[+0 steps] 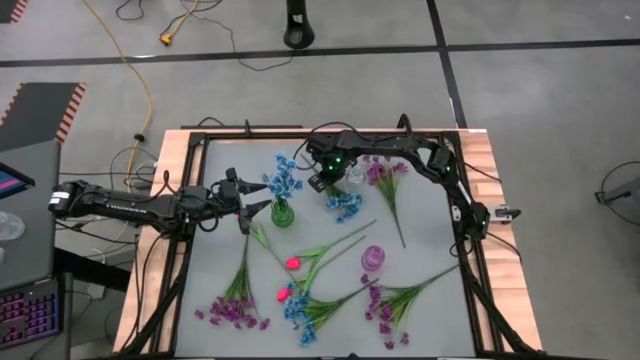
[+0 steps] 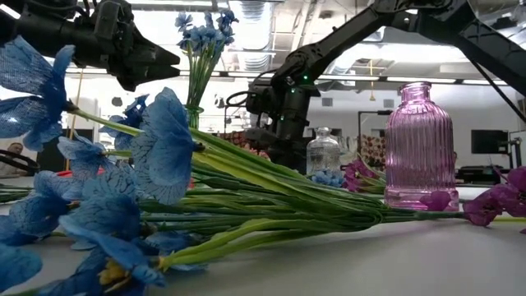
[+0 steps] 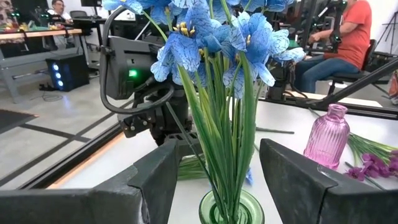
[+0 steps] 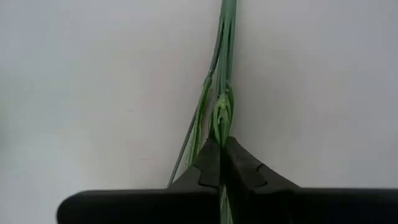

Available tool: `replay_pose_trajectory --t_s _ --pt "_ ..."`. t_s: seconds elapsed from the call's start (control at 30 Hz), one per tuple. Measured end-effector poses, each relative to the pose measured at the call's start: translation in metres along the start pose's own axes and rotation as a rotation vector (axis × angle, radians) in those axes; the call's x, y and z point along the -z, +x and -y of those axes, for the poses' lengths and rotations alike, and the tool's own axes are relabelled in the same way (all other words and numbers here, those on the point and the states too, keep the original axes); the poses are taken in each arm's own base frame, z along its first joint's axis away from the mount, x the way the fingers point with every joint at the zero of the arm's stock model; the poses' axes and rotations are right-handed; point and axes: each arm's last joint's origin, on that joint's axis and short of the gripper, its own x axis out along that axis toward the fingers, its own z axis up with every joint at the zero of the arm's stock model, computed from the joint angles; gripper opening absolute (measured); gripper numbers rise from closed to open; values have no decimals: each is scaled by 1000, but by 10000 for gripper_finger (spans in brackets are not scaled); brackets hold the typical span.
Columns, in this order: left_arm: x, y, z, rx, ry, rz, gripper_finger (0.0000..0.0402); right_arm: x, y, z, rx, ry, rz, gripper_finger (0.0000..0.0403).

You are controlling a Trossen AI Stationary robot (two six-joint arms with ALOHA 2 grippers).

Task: Sort flowers into vase by color
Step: Put the top blue flowers into the green flower vase

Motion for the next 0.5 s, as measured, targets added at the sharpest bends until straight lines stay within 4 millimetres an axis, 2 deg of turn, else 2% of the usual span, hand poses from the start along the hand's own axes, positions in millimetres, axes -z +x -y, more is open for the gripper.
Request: replay_pose_trajectory --t_s 0.23,0.5 --pt "0 0 0 0 0 0 213 -6 -9 -5 -59 -6 8 27" --pt "0 0 0 0 0 0 213 -21 -40 -14 -86 -42 70 29"
